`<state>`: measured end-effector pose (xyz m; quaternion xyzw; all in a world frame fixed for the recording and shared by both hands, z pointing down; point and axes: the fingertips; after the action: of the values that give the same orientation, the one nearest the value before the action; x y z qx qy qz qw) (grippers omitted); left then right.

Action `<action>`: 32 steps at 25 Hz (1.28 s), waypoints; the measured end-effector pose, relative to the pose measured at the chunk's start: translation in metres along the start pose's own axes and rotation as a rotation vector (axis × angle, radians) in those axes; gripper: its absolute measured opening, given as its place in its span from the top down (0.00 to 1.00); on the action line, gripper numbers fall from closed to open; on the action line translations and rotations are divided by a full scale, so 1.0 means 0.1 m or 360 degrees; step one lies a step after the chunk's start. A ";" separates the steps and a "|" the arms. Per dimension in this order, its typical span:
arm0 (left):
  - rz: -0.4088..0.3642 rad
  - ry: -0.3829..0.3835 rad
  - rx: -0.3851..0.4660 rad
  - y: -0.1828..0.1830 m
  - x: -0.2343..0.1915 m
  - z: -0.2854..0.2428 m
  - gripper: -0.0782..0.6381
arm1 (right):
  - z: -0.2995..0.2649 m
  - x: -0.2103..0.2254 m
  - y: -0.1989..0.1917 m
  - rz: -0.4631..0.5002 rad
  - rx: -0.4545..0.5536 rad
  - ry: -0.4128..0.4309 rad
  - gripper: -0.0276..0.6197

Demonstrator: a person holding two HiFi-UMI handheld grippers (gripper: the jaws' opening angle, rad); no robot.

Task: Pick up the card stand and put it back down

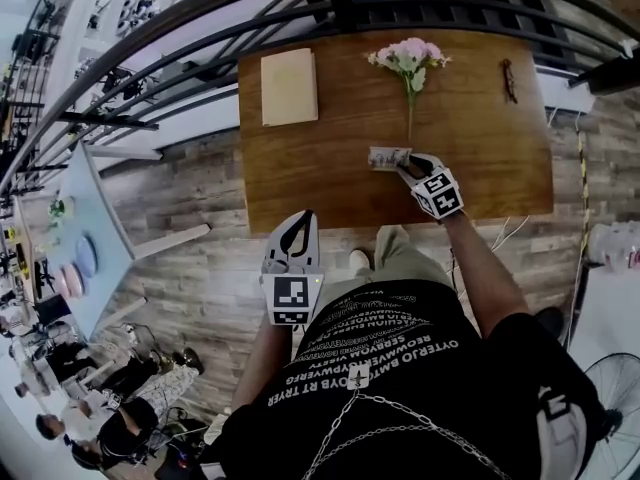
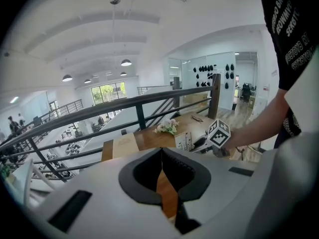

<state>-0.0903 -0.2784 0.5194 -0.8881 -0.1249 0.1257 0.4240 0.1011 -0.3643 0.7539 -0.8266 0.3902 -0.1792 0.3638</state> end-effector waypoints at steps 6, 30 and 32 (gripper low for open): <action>-0.0027 -0.0035 0.0055 -0.02 0.01 0.11 0.85 | 0.24 -0.05 0.13 0.0011 0.0007 -0.0040 0.72; -0.0036 -0.0183 0.0196 -0.06 0.08 0.57 0.85 | 1.36 -0.30 1.12 0.0107 0.0166 -0.0226 0.72; -0.0038 -0.0207 0.0194 -0.07 0.11 0.59 0.85 | 1.42 -0.30 1.21 0.0104 0.0172 -0.0245 0.72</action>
<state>-0.0998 -0.2283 0.4876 -0.8490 -0.1549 0.1854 0.4698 0.1022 -0.3278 0.5680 -0.8039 0.3776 -0.1241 0.4424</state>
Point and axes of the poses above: the fingertips, and each gripper's own axes: z backward along the fingers, x to its right, y out of its top, and after that the axes turned 15 degrees about z, right-handed
